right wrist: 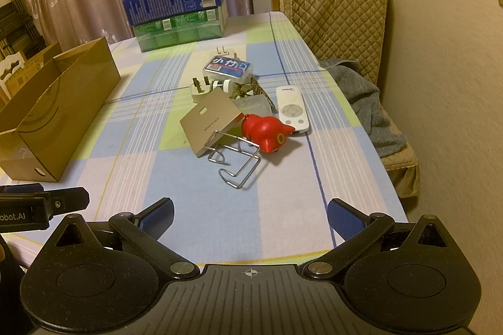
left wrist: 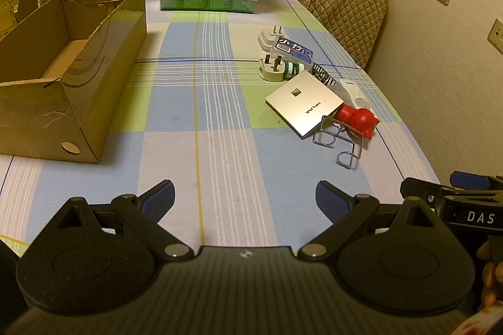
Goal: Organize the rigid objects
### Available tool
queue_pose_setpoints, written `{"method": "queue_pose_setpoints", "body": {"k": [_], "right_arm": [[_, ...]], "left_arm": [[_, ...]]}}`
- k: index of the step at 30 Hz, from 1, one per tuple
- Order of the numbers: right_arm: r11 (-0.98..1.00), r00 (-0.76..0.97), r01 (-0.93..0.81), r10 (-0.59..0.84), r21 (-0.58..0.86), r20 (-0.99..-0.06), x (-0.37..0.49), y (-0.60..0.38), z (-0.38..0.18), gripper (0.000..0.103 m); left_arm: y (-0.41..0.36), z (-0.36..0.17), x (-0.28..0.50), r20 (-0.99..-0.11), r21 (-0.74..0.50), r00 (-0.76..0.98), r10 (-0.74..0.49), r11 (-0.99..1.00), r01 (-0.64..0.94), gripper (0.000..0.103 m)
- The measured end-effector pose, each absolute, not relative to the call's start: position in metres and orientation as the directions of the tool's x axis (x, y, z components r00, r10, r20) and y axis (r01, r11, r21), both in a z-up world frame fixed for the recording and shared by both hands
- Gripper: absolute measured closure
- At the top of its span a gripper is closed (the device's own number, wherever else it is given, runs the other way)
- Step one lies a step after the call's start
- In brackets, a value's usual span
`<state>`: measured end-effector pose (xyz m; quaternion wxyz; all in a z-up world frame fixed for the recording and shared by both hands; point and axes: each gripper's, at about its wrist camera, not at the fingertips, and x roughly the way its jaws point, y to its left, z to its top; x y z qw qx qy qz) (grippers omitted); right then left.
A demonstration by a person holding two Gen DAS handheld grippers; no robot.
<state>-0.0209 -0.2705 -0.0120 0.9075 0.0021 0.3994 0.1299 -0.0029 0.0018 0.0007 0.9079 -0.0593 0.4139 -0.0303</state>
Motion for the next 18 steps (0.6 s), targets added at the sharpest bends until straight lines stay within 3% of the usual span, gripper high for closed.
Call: {"method": "queue_pose_setpoints", "body": {"k": [18], "right_arm": [[0.966,0.646,-0.234,0.238,0.109,-0.725,-0.0203,-0.2703,-0.0131,0.002]], "left_arm": [[0.0067,-0.0021,-0.0033,-0.750,-0.137,0.653,-0.104,0.991,0.001,0.009]]}}
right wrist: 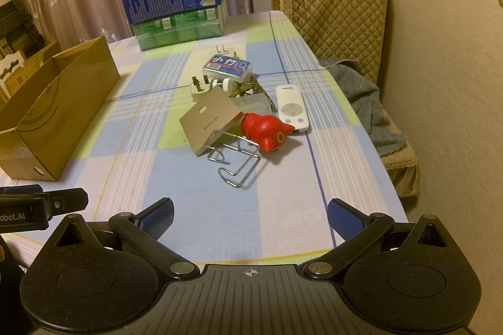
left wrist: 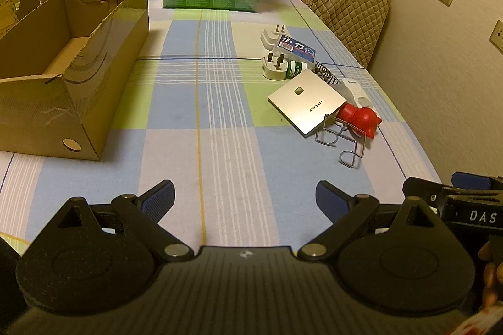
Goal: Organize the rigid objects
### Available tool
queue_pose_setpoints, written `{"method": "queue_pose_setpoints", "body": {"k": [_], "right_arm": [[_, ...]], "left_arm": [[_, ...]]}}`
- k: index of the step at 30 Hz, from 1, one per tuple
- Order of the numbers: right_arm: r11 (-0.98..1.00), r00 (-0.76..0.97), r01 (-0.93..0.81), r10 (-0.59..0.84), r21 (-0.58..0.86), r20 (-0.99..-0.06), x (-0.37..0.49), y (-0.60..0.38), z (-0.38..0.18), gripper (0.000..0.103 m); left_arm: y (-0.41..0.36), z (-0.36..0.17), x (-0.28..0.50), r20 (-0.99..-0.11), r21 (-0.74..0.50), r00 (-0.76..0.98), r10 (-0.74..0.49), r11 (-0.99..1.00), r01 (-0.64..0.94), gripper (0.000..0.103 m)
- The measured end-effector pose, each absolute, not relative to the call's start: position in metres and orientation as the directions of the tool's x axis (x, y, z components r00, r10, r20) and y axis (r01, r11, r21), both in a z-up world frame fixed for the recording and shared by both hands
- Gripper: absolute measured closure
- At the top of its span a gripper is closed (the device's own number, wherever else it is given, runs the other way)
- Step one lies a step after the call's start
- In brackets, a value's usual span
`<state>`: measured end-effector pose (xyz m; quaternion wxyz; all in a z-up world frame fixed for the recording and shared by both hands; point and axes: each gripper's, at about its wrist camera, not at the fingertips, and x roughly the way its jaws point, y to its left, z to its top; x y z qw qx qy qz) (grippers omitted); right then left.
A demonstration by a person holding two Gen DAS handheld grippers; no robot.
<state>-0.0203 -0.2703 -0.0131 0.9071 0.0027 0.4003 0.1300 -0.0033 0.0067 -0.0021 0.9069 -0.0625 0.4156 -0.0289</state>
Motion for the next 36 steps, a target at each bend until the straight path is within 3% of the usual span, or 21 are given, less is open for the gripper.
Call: {"method": "queue_pose_setpoints", "body": {"k": [17,23,33,36], "right_arm": [[0.964,0.633,-0.237,0.248,0.121,-0.734,-0.014,-0.273,-0.009,0.002],[0.955,0.687,-0.285,0.267,0.088,-0.676,-0.008,-0.273,0.007,0.002],[0.866,0.592,-0.500,0.363,0.026,-0.720,0.026,-0.253,-0.004,0.003],[0.800,0.547,-0.599,0.382,-0.030,-0.745,0.037,-0.244,-0.011,0.012]], "left_arm": [[0.010,-0.002,0.005,-0.743,-0.131,0.658,-0.122,0.991,0.036,0.009],[0.014,-0.004,0.020,-0.744,-0.139,0.653,-0.144,0.988,0.060,0.009],[0.014,-0.014,0.049,-0.730,-0.076,0.670,-0.136,0.990,0.118,0.009],[0.018,-0.018,0.061,-0.732,-0.078,0.666,-0.142,0.989,0.125,0.009]]}}
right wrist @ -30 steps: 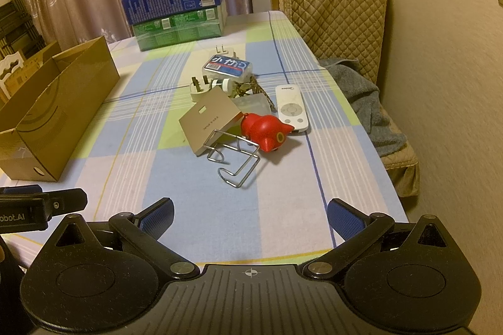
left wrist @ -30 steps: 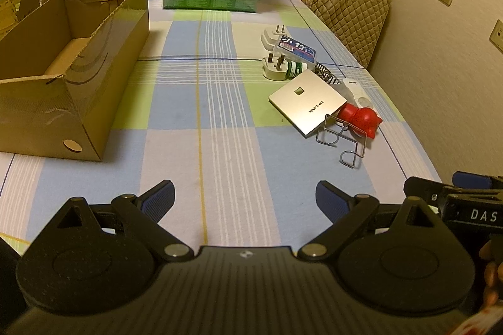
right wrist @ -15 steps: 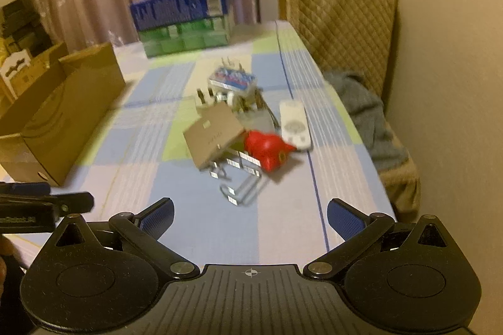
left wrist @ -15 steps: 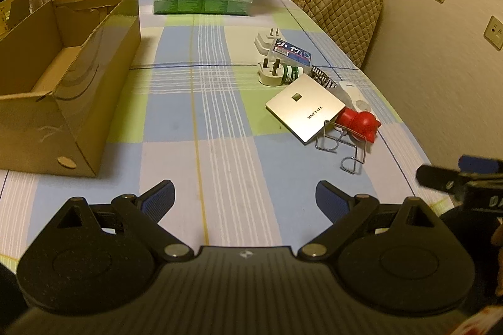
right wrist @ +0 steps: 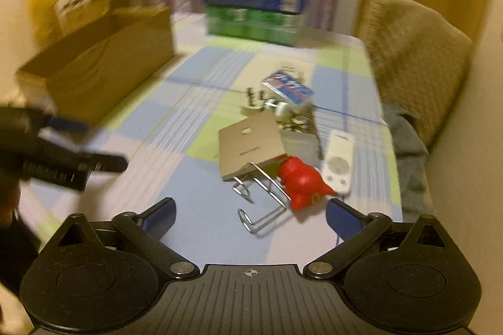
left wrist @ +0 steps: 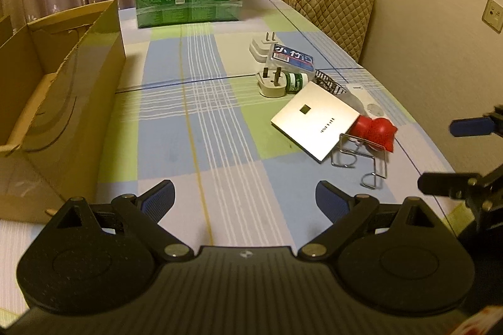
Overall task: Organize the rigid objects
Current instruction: 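Reach the right gripper to the bent wire rack and close on it, then lift the wire rack off the table with the right gripper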
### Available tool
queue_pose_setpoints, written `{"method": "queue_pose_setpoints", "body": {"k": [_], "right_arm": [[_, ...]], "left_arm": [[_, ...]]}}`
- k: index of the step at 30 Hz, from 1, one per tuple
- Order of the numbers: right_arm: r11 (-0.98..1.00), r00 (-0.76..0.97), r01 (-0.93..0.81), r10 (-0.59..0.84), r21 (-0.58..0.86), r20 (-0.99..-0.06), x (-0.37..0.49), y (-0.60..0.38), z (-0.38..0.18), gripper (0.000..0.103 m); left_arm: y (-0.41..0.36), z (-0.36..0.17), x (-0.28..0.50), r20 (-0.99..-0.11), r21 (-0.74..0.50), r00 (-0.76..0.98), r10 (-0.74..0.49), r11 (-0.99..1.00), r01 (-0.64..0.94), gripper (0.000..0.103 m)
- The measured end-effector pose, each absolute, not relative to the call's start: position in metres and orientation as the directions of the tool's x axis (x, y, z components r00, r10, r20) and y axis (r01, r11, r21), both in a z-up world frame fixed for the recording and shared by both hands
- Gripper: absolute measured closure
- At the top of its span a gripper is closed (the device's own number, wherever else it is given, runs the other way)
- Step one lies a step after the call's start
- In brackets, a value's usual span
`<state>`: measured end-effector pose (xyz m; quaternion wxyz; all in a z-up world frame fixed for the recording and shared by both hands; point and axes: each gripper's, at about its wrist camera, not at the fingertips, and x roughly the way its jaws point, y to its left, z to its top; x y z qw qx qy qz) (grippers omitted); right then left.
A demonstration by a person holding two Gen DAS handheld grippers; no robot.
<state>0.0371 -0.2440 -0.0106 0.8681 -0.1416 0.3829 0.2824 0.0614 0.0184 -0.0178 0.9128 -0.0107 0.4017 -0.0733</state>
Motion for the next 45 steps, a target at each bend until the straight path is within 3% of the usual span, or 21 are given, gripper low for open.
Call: {"method": "queue_pose_setpoints", "body": {"k": [2,8,16,22,39,45], "right_arm": [[0.760,0.509,-0.648,0.390,-0.044,-0.767,0.047,-0.241,-0.019,0.024],[0.645,0.425,-0.759,0.387,-0.089,-0.818,0.079,-0.234,-0.057,0.034],[0.511,0.367,-0.845,0.339,-0.159,-0.866,0.104,-0.224,-0.086,0.039],[0.490,0.330,-0.862,0.343,-0.132,-0.879,0.114,-0.225,-0.094,0.048],[0.664,0.359,-0.747,0.378,-0.020,-0.854,0.101,-0.238,-0.063,0.053],[0.755,0.475,-0.652,0.333,-0.071,-0.814,0.116,-0.244,-0.035,0.053]], "left_arm": [[0.021,-0.021,0.068,-0.731,-0.083,0.666,-0.149,0.988,0.129,0.009],[0.023,-0.031,0.086,-0.735,-0.083,0.657,-0.165,0.984,0.155,0.009],[0.013,-0.044,0.092,-0.739,-0.068,0.640,-0.209,0.969,0.238,0.009],[0.009,-0.050,0.091,-0.742,-0.100,0.624,-0.246,0.960,0.260,0.009],[0.014,-0.043,0.092,-0.735,-0.137,0.624,-0.266,0.959,0.248,0.010],[0.015,-0.039,0.094,-0.725,-0.148,0.633,-0.273,0.958,0.244,0.010]]}}
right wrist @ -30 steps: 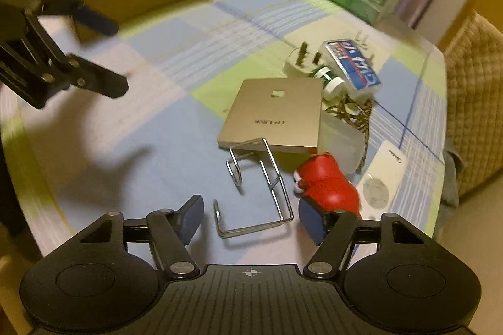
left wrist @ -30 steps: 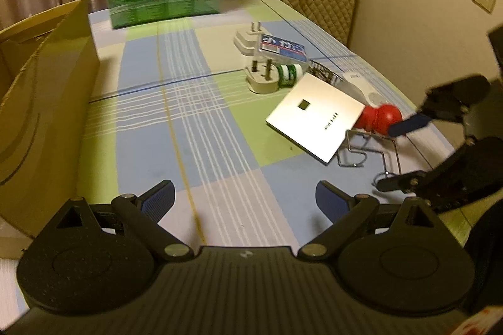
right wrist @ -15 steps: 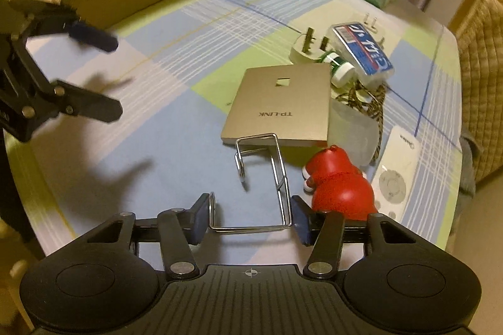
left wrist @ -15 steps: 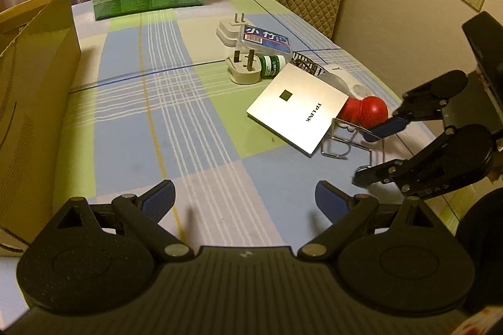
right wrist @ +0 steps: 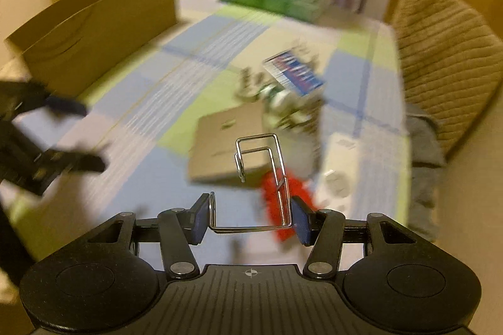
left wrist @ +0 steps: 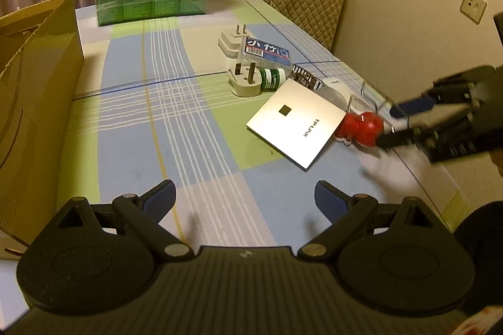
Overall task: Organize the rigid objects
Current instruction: 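Lift the wire rack off the table with the right gripper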
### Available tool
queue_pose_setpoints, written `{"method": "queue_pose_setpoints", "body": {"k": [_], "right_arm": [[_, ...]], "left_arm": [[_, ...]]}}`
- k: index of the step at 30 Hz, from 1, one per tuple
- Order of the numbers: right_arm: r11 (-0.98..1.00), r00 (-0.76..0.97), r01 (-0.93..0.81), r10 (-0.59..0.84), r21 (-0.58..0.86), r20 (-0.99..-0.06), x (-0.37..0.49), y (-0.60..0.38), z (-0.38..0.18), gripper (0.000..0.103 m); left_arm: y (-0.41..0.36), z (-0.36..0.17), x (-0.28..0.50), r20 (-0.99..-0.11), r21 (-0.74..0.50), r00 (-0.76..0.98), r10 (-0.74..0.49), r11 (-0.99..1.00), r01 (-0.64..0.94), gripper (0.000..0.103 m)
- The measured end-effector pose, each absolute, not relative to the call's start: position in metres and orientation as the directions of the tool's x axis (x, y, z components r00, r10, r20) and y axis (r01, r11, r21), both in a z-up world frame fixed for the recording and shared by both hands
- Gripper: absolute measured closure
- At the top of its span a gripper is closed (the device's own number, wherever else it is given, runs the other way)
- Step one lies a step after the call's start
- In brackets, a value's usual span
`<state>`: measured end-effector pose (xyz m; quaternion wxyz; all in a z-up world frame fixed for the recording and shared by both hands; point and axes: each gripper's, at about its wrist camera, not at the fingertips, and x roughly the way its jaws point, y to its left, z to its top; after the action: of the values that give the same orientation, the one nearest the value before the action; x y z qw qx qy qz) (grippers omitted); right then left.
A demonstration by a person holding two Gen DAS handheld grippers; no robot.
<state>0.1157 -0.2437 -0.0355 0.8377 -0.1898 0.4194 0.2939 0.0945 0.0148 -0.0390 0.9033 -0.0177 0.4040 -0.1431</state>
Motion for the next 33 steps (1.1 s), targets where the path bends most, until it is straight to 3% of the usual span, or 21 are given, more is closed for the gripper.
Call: {"method": "queue_pose_setpoints", "body": {"k": [7,11,19,25,33], "right_arm": [[0.748,0.505,-0.634,0.207,-0.197,-0.838,0.144,-0.221,-0.046,0.053],[0.701,0.478,-0.684,0.218,-0.204,-0.851,0.137,-0.202,-0.049,0.053],[0.731,0.397,-0.682,0.338,-0.027,-0.853,0.139,-0.195,-0.051,0.053],[0.803,0.477,-0.596,0.324,-0.030,-0.817,0.163,-0.202,-0.039,0.053],[0.818,0.403,-0.562,0.401,0.124,-0.823,0.182,-0.201,-0.045,0.053]], "left_arm": [[0.020,-0.040,0.095,-0.722,-0.161,0.635,-0.274,0.959,0.231,0.010],[0.026,-0.043,0.096,-0.726,-0.168,0.633,-0.269,0.962,0.217,0.010],[0.038,-0.045,0.092,-0.727,-0.184,0.633,-0.267,0.963,0.195,0.010],[0.039,-0.047,0.091,-0.729,-0.196,0.630,-0.269,0.963,0.184,0.010],[0.042,-0.050,0.089,-0.729,-0.210,0.627,-0.273,0.962,0.175,0.010]]}}
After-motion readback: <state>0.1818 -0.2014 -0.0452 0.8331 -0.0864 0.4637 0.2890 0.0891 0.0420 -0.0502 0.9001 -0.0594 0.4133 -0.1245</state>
